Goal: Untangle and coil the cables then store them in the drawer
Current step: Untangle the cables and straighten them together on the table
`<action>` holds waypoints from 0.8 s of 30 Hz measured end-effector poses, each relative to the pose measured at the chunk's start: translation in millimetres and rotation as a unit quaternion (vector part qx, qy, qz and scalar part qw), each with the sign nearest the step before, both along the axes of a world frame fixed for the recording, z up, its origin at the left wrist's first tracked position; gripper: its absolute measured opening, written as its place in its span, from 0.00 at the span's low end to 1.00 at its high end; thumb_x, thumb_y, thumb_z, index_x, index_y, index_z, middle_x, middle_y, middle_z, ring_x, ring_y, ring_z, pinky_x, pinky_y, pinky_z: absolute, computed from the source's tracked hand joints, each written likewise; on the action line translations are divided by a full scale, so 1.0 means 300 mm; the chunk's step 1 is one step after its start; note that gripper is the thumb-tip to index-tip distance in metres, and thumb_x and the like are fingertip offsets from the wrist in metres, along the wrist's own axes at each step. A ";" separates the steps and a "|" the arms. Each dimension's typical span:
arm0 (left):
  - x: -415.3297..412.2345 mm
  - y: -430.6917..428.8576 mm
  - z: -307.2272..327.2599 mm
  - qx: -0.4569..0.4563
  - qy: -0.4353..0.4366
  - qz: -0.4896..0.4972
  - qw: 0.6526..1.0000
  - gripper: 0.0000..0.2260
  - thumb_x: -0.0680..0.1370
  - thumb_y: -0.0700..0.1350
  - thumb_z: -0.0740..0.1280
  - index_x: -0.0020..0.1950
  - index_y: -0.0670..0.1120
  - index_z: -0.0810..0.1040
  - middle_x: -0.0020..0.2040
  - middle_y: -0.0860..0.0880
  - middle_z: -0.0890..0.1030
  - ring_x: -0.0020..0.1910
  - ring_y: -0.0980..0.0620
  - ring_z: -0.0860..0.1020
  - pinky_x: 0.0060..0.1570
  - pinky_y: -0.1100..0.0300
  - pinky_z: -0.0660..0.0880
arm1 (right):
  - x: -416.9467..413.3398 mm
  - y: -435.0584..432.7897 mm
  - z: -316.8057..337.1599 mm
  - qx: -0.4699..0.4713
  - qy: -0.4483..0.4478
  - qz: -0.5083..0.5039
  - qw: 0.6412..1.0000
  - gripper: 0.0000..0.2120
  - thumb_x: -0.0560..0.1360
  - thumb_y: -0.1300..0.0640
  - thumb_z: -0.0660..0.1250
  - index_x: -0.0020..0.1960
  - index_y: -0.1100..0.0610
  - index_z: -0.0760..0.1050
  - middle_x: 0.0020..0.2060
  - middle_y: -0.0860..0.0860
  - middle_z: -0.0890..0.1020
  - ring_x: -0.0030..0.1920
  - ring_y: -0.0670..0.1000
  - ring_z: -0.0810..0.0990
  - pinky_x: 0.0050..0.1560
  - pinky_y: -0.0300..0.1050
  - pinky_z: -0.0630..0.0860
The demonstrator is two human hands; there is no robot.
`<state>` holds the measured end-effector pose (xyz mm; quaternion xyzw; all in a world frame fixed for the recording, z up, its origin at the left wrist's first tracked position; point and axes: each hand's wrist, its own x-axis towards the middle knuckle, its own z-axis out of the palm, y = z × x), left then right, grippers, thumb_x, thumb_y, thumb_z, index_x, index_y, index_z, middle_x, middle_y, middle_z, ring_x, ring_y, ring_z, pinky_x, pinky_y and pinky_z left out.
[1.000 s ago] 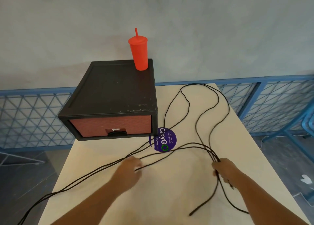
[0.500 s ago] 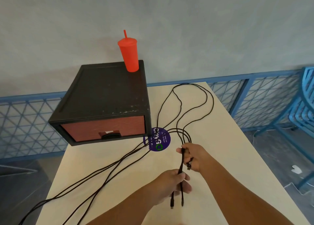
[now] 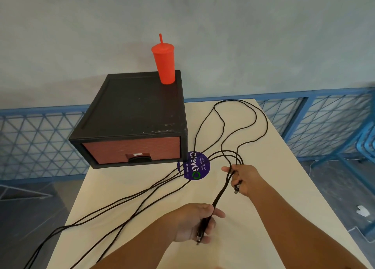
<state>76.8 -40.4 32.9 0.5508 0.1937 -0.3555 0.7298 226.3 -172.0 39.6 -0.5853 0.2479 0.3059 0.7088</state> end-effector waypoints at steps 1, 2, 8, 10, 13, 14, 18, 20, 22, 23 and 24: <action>0.002 0.002 0.002 -0.006 0.001 0.006 1.000 0.16 0.82 0.47 0.53 0.52 0.45 0.79 0.30 0.50 0.74 0.30 0.54 0.71 0.39 0.57 0.73 | 0.006 -0.002 0.001 -0.004 -0.001 -0.002 1.000 0.08 0.80 0.64 0.54 0.42 0.61 0.67 0.37 0.59 0.81 0.14 0.43 0.57 0.16 0.31 0.57; 0.003 0.002 0.005 -0.012 0.003 0.009 1.000 0.15 0.82 0.47 0.53 0.51 0.44 0.79 0.30 0.50 0.73 0.29 0.53 0.70 0.36 0.59 0.71 | 0.011 -0.005 0.002 -0.007 -0.002 -0.004 1.000 0.08 0.80 0.63 0.54 0.42 0.60 0.66 0.36 0.59 0.81 0.14 0.43 0.57 0.16 0.32 0.57; 0.019 -0.003 0.027 -0.038 -0.009 0.095 0.995 0.14 0.82 0.44 0.53 0.44 0.44 0.75 0.27 0.52 0.68 0.25 0.56 0.63 0.28 0.65 0.63 | 0.001 0.002 0.011 -0.008 -0.006 -0.006 1.000 0.09 0.81 0.61 0.53 0.42 0.60 0.67 0.33 0.60 0.82 0.14 0.43 0.56 0.16 0.31 0.57; 0.046 -0.010 0.035 -0.052 -0.004 0.200 0.978 0.13 0.82 0.43 0.53 0.42 0.44 0.73 0.27 0.51 0.71 0.25 0.56 0.66 0.28 0.64 0.65 | -0.027 0.014 0.016 -0.009 0.000 0.018 1.000 0.09 0.81 0.61 0.54 0.43 0.61 0.68 0.39 0.62 0.80 0.13 0.44 0.56 0.16 0.30 0.57; 0.087 -0.011 0.047 -0.035 -0.006 0.323 0.946 0.13 0.82 0.44 0.53 0.42 0.45 0.72 0.35 0.49 0.82 0.38 0.52 0.79 0.38 0.58 0.70 | -0.099 0.047 0.024 -0.002 0.006 0.074 0.997 0.09 0.79 0.60 0.58 0.45 0.64 0.71 0.38 0.59 0.79 0.15 0.43 0.64 0.16 0.31 0.62; 0.096 -0.012 0.045 -0.029 -0.007 0.339 0.940 0.13 0.83 0.45 0.53 0.42 0.46 0.72 0.40 0.48 0.84 0.46 0.50 0.80 0.43 0.56 0.69 | -0.124 0.059 0.028 0.008 0.008 0.092 0.996 0.09 0.79 0.60 0.59 0.46 0.65 0.73 0.36 0.58 0.79 0.18 0.44 0.69 0.17 0.33 0.65; 0.097 -0.041 0.025 0.003 0.004 0.342 0.940 0.13 0.82 0.45 0.53 0.55 0.45 0.77 0.56 0.45 0.80 0.63 0.48 0.73 0.60 0.46 0.67 | -0.188 0.092 0.050 0.018 -0.004 0.139 0.990 0.13 0.80 0.60 0.57 0.47 0.66 0.76 0.39 0.58 0.79 0.35 0.52 0.78 0.34 0.42 0.76; 0.095 -0.065 0.021 0.020 0.001 0.331 0.943 0.14 0.82 0.47 0.55 0.60 0.47 0.77 0.57 0.46 0.80 0.64 0.49 0.71 0.68 0.44 0.62 | -0.201 0.098 0.059 -0.011 -0.013 0.137 0.990 0.10 0.79 0.61 0.59 0.47 0.66 0.76 0.44 0.59 0.79 0.39 0.55 0.79 0.41 0.47 0.78; 0.092 -0.078 0.039 0.048 -0.009 0.317 0.947 0.14 0.82 0.48 0.55 0.60 0.50 0.78 0.51 0.52 0.78 0.61 0.52 0.70 0.70 0.45 0.58 | -0.211 0.098 0.065 -0.040 -0.010 0.147 0.988 0.08 0.77 0.62 0.60 0.48 0.64 0.76 0.50 0.61 0.79 0.41 0.57 0.80 0.46 0.51 0.77; 0.090 -0.076 0.052 0.071 -0.019 0.305 0.949 0.14 0.82 0.47 0.54 0.58 0.51 0.79 0.49 0.53 0.77 0.59 0.52 0.70 0.70 0.46 0.58 | -0.220 0.095 0.072 -0.042 -0.004 0.151 0.988 0.08 0.78 0.61 0.60 0.46 0.62 0.76 0.50 0.61 0.79 0.41 0.57 0.80 0.46 0.51 0.77; 0.091 -0.072 0.061 0.094 -0.029 0.289 0.952 0.14 0.82 0.47 0.54 0.56 0.52 0.80 0.49 0.53 0.78 0.60 0.51 0.70 0.69 0.46 0.58 | -0.226 0.090 0.078 -0.033 0.001 0.153 0.988 0.09 0.78 0.62 0.59 0.44 0.60 0.76 0.47 0.61 0.80 0.40 0.57 0.80 0.44 0.50 0.77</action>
